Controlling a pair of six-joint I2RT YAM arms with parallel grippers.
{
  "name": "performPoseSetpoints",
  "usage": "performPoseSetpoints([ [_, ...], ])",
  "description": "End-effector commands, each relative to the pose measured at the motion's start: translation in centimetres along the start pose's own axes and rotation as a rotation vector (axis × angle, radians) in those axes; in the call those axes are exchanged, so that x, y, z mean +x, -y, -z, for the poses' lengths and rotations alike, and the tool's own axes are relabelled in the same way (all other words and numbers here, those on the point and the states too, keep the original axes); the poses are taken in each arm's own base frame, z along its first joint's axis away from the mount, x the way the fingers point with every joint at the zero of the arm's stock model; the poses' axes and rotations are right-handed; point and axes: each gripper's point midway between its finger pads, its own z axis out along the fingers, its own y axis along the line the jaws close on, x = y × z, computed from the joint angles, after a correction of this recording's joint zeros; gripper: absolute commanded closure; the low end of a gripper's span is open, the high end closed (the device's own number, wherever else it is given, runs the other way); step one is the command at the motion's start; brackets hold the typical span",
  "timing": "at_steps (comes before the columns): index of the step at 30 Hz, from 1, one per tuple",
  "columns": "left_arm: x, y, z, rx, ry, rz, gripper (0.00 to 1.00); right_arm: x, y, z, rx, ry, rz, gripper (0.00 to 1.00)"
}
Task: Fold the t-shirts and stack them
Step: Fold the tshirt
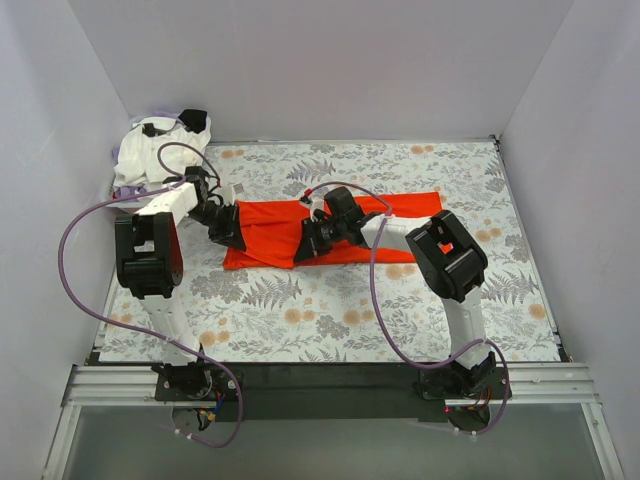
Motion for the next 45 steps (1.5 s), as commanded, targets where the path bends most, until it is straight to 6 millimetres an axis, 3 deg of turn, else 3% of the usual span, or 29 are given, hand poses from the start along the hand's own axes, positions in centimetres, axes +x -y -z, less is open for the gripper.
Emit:
performPoseSetpoints([
  [1,-1.4,1.4,1.3,0.026,0.049,-0.041,1.00,-3.8,-2.7,1.2,-0.036,0.099,0.052,0.86],
  [4,-1.3,1.4,1.2,0.027,0.047,-0.038,1.00,-3.1,-2.1,1.0,-0.017,0.091,0.009,0.57],
  [5,-1.3,1.4,1.2,0.028,0.047,-0.038,1.00,-2.9,-2.0,1.0,-0.017,0.086,-0.009,0.54],
  [18,-1.0,1.4,1.0,0.030,0.048,-0.034,1.00,0.8,-0.6,-0.5,0.029,0.019,-0.131,0.51],
  [29,0.1,1.5,0.9,0.030,0.036,-0.035,1.00,0.7,0.5,-1.8,0.061,0.022,-0.186,0.50],
  [33,0.1,1.6,1.1,0.031,0.040,-0.033,1.00,1.1,0.9,-2.0,0.067,0.014,-0.217,0.54],
  [37,0.4,1.6,0.9,0.035,0.034,-0.029,1.00,1.0,1.0,-1.9,0.065,0.017,-0.216,0.84],
  [40,0.1,1.9,1.2,0.048,0.041,-0.030,1.00,0.5,0.5,-1.5,0.053,0.025,-0.196,0.99],
  [45,-0.6,2.8,1.9,0.070,0.048,-0.042,1.00,-1.8,-1.0,0.0,0.024,0.074,-0.142,0.99],
])
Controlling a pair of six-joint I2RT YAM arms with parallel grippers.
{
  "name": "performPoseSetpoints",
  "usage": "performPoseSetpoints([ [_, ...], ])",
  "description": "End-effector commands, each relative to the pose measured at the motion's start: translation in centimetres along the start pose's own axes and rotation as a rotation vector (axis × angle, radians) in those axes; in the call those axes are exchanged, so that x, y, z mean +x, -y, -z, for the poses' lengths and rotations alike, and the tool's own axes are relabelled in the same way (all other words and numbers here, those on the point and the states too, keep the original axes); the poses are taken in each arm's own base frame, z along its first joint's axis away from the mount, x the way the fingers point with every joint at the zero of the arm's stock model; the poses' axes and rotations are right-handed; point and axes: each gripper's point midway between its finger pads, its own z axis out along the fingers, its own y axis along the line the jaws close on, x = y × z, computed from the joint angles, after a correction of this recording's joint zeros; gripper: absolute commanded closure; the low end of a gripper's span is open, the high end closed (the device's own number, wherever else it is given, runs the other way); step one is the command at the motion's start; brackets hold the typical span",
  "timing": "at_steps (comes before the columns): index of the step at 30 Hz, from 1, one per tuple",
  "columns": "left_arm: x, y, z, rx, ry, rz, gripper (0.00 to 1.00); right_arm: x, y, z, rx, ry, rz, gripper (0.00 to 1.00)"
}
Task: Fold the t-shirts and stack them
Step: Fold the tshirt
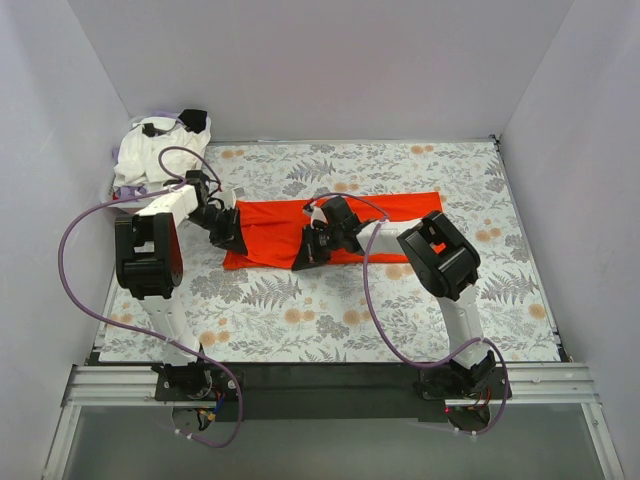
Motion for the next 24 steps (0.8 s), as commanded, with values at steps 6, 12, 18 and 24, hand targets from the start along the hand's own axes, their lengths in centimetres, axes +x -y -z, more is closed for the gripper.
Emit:
performPoseSetpoints([
  [6,-4.0,2.8,3.3,0.039,0.105,-0.084,1.00,-6.3,-4.6,3.4,-0.080,0.145,0.142,0.99],
  [12,-7.4,2.6,3.1,0.054,0.137,-0.089,1.00,-8.6,-3.8,3.7,-0.077,0.182,0.166,0.99],
  [18,-10.8,1.7,2.2,0.059,0.165,-0.092,1.00,-10.0,-1.7,3.6,-0.052,0.200,0.158,0.99],
  [24,-13.5,1.0,1.5,0.070,0.188,-0.086,1.00,-11.2,-0.7,3.7,-0.047,0.217,0.158,0.99],
])
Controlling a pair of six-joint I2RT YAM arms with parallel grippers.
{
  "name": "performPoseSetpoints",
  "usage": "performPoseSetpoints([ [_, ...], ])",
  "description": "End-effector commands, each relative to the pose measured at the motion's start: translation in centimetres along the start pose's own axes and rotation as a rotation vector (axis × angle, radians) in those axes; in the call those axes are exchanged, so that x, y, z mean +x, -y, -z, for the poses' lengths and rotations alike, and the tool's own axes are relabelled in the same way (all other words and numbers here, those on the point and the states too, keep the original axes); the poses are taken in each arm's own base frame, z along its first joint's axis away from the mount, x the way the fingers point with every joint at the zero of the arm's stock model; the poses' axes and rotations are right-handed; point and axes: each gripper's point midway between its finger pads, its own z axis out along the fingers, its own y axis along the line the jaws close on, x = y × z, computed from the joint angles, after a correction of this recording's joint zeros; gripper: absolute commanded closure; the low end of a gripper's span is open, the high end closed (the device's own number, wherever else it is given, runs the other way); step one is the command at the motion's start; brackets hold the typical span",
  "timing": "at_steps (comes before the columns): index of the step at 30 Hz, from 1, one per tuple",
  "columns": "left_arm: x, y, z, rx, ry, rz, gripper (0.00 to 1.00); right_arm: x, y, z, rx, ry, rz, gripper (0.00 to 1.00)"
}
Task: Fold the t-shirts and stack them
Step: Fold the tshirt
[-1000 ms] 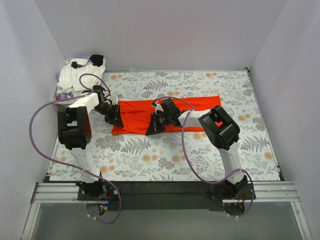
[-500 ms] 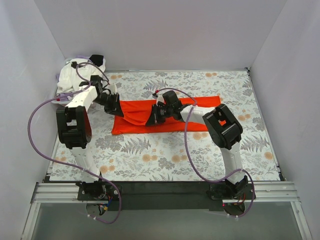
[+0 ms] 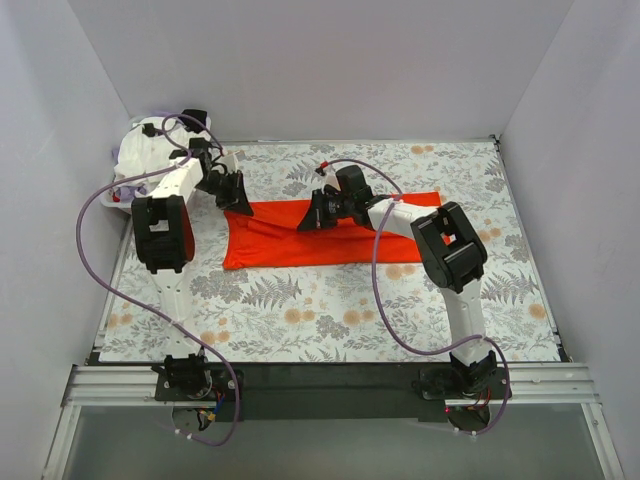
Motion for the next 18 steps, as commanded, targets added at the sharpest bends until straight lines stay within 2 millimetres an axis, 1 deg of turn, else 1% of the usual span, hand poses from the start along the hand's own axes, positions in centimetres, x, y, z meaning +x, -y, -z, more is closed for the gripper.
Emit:
performPoseSetpoints([
  [1,-2.7,1.3,0.8,0.026,0.060,-0.032,1.00,-1.7,-0.3,-0.1,-0.023,0.028,0.044,0.99],
  [5,-3.4,0.9,0.6,0.020,0.073,-0.036,1.00,-1.9,0.6,-0.5,-0.016,0.030,0.044,0.99],
  [7,-3.8,0.7,0.5,0.013,0.082,-0.042,1.00,-2.3,0.8,-0.6,-0.014,0.038,0.050,0.99],
  [8,-4.1,0.6,0.5,0.006,0.089,-0.041,1.00,-2.4,1.2,-0.8,-0.009,0.038,0.045,0.99],
  [9,-4.3,0.4,0.4,0.000,0.096,-0.046,1.00,-3.0,1.0,-0.8,-0.015,0.047,0.055,0.99],
  [10,-4.4,0.4,0.4,-0.002,0.101,-0.045,1.00,-3.1,1.1,-0.8,-0.014,0.049,0.055,0.99],
  [13,-4.6,0.2,0.1,0.001,0.102,-0.041,1.00,-3.8,1.3,-1.0,-0.014,0.061,0.060,0.99],
  [18,-4.5,0.1,-0.1,-0.001,0.099,-0.036,0.99,-3.7,1.5,-0.8,-0.009,0.059,0.044,0.99],
])
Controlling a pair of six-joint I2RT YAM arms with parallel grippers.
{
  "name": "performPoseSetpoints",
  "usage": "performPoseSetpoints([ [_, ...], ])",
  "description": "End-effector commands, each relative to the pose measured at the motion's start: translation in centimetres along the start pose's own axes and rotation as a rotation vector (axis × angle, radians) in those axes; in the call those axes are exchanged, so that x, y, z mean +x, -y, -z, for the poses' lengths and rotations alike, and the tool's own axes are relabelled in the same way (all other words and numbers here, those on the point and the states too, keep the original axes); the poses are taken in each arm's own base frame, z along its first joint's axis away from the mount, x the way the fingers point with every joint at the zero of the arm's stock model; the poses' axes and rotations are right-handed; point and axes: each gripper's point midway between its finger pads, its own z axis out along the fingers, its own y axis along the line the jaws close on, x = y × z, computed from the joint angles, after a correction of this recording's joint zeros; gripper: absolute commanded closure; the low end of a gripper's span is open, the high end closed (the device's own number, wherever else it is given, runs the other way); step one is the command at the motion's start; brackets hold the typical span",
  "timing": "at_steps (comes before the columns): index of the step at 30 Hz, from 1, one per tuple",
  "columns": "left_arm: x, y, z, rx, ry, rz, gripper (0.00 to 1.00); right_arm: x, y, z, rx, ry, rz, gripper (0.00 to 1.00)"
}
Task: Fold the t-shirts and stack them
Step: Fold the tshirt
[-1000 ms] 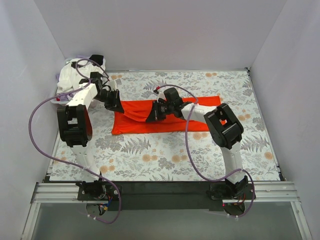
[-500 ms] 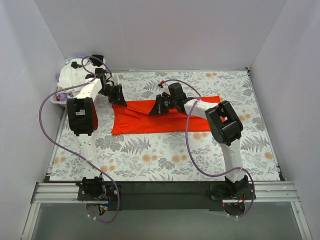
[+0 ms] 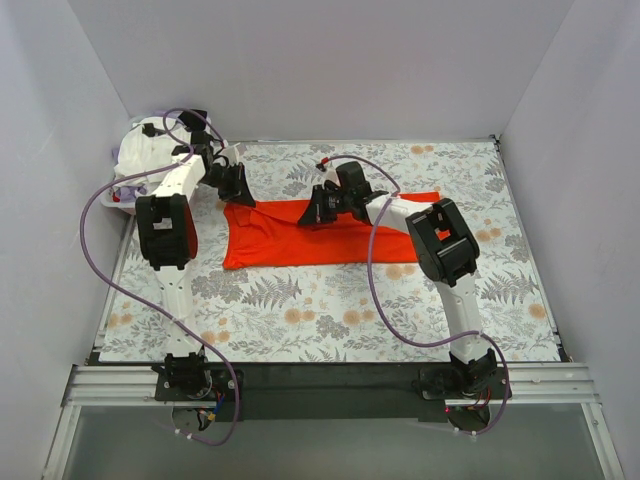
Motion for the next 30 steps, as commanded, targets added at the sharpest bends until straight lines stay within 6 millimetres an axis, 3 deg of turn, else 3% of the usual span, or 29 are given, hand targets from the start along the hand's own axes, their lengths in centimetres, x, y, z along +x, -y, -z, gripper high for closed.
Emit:
performPoseSetpoints([
  [1,-1.2,0.4,0.6,-0.002,0.036,-0.020,0.99,-1.6,-0.8,0.3,-0.022,0.032,0.039,0.99],
  [6,-0.3,1.2,1.3,0.001,0.020,-0.021,1.00,-1.2,-1.3,1.0,-0.030,0.023,0.030,0.99],
  [14,3.7,2.4,3.3,-0.023,-0.051,0.017,1.00,0.7,-2.0,2.2,-0.043,-0.011,-0.006,0.99],
  [17,4.4,2.9,4.1,-0.029,-0.043,0.031,1.00,1.3,-2.1,2.6,-0.047,-0.022,-0.009,0.99],
  [23,6.4,2.4,3.5,-0.041,-0.067,0.077,0.99,2.0,-1.7,2.9,-0.035,-0.031,-0.005,0.99],
  [26,7.3,1.7,2.9,-0.052,-0.097,0.105,0.90,2.5,-1.3,2.6,-0.029,-0.053,0.007,0.98],
  [27,7.5,1.7,2.9,-0.053,-0.107,0.111,0.87,2.4,-1.2,2.7,-0.027,-0.056,0.008,0.85],
  [29,7.3,1.7,3.3,-0.068,-0.096,0.098,0.80,1.6,-1.5,3.5,-0.030,-0.057,0.038,0.72],
  [30,6.9,1.9,3.6,-0.069,-0.080,0.081,0.78,1.2,-1.6,4.0,-0.032,-0.058,0.048,0.61],
])
